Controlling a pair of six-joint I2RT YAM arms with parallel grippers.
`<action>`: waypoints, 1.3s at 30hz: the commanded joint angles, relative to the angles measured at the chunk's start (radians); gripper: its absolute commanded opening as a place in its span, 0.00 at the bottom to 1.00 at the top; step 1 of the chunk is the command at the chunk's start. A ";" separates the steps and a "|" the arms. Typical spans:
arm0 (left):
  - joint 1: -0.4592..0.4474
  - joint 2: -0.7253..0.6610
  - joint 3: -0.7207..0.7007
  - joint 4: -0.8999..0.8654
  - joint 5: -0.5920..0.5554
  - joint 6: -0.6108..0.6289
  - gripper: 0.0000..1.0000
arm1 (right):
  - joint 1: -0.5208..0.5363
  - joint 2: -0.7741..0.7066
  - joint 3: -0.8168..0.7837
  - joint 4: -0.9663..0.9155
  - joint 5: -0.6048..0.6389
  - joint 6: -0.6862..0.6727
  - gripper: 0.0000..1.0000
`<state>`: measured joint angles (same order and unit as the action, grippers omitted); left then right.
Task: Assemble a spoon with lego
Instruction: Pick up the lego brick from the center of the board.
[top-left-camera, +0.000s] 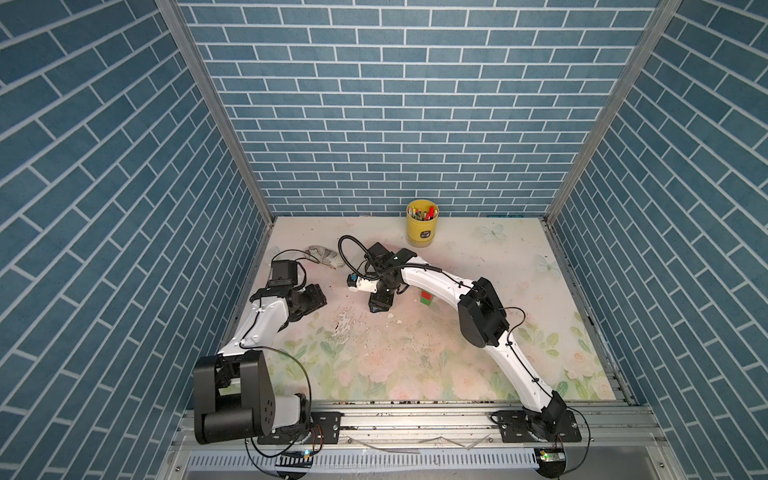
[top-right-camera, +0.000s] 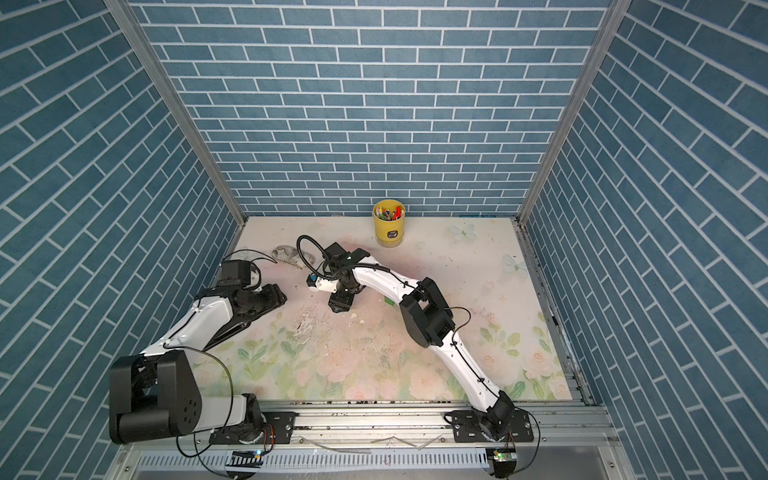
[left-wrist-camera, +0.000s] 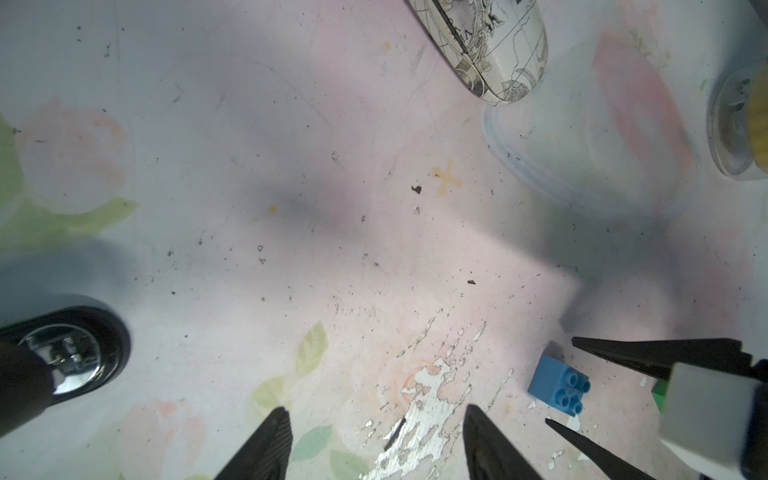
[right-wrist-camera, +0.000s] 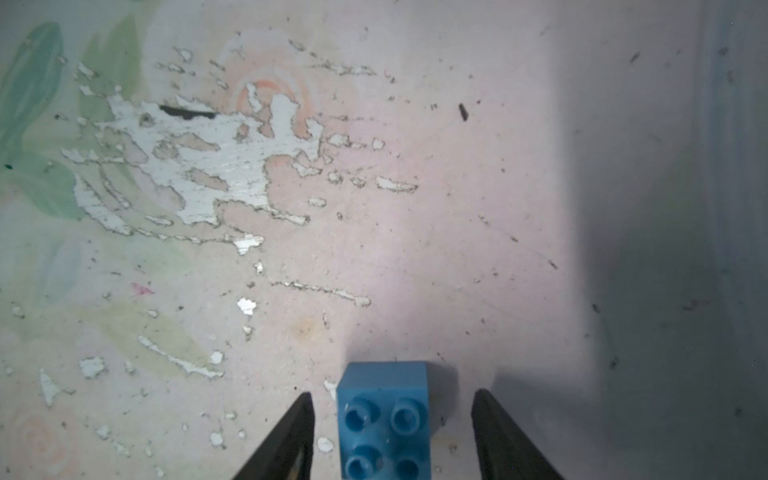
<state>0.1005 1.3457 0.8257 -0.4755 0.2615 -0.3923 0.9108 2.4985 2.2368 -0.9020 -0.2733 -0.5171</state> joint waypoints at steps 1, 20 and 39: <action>0.003 -0.010 -0.009 0.002 0.008 0.000 0.68 | 0.007 0.021 0.032 -0.047 -0.022 0.015 0.60; 0.002 -0.015 -0.010 -0.004 0.005 0.003 0.67 | 0.012 0.030 0.055 -0.085 0.011 0.003 0.38; -0.011 -0.030 -0.008 0.004 0.021 0.004 0.68 | 0.005 -0.068 0.118 -0.139 0.045 0.076 0.26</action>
<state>0.0963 1.3411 0.8257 -0.4732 0.2710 -0.3923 0.9157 2.5046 2.3127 -0.9886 -0.2504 -0.4877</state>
